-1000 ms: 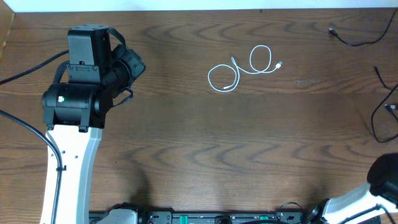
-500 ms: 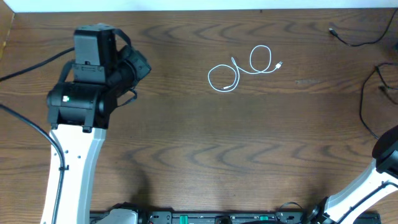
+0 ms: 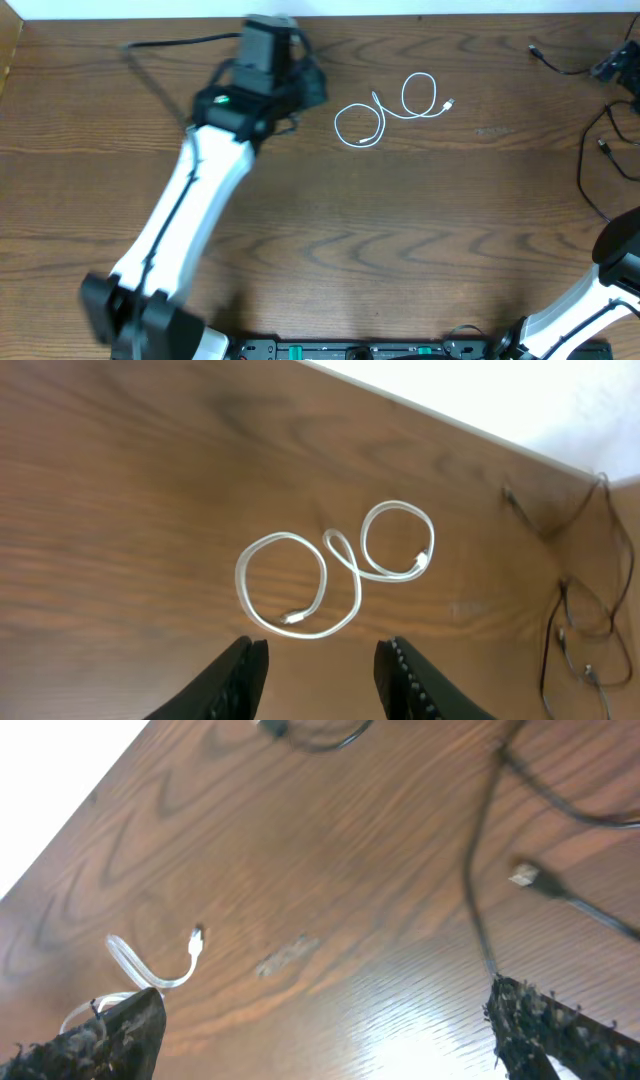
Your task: Untangle cables
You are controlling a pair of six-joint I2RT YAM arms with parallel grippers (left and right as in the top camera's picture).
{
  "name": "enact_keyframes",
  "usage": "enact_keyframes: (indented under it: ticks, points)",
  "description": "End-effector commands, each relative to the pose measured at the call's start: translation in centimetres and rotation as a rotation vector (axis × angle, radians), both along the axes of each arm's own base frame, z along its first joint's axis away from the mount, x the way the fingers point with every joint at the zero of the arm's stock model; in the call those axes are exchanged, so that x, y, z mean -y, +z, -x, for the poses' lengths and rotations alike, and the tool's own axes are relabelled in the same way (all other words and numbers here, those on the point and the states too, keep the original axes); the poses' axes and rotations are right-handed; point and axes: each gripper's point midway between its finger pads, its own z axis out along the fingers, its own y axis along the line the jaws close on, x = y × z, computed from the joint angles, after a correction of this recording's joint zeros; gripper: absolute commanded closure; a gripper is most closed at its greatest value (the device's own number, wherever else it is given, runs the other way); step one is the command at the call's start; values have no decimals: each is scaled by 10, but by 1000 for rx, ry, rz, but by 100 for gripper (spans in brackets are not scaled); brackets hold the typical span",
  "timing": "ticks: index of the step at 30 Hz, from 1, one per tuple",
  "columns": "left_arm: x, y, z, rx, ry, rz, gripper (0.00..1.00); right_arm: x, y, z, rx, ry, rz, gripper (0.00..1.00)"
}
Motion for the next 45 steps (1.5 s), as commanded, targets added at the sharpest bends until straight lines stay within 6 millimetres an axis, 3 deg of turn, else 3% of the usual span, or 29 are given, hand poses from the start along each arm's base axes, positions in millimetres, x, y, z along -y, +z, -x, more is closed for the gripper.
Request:
enact_keyframes:
  ticks: [1, 6, 11, 19, 21, 22, 23, 28, 32, 39, 41, 45]
  points:
    - [49, -52, -14, -32, -112, -18, 59, -25, 16, -2, 32, 78, -18, 1]
    - [91, -107, -36, -55, -108, 31, 59, -41, 13, 0, 3, 112, -30, 1]
    - [106, -157, -45, -111, -51, 41, 58, -52, 10, 3, -18, 149, -31, 1]
    - [130, -206, -45, -133, -60, 37, 58, -65, 10, 0, -24, 183, -29, 1]
    - [131, -216, -43, -140, -56, 17, 70, -70, 9, 0, -25, 192, -30, 1]
    - [132, -216, -43, -140, -57, 17, 85, -71, 9, -1, -25, 196, -29, 2]
    - [132, -216, -43, -141, -57, 16, 93, -74, 10, -1, -24, 206, -28, 2]
    - [132, -182, -47, -79, -78, 29, 92, -89, 11, -4, -12, 263, -30, 6]
    - [129, -119, -42, 25, -134, 24, 93, -115, 16, -8, 34, 384, -66, 7]
    - [96, -28, -2, 104, -202, -37, 92, -173, 25, -12, 168, 635, -190, 5]
    - [82, -16, 9, 85, -194, -49, 93, -188, 20, -14, 210, 691, -233, 4]
    - [71, -22, 22, 28, -192, -77, 92, -220, 14, -14, 320, 809, -359, 3]
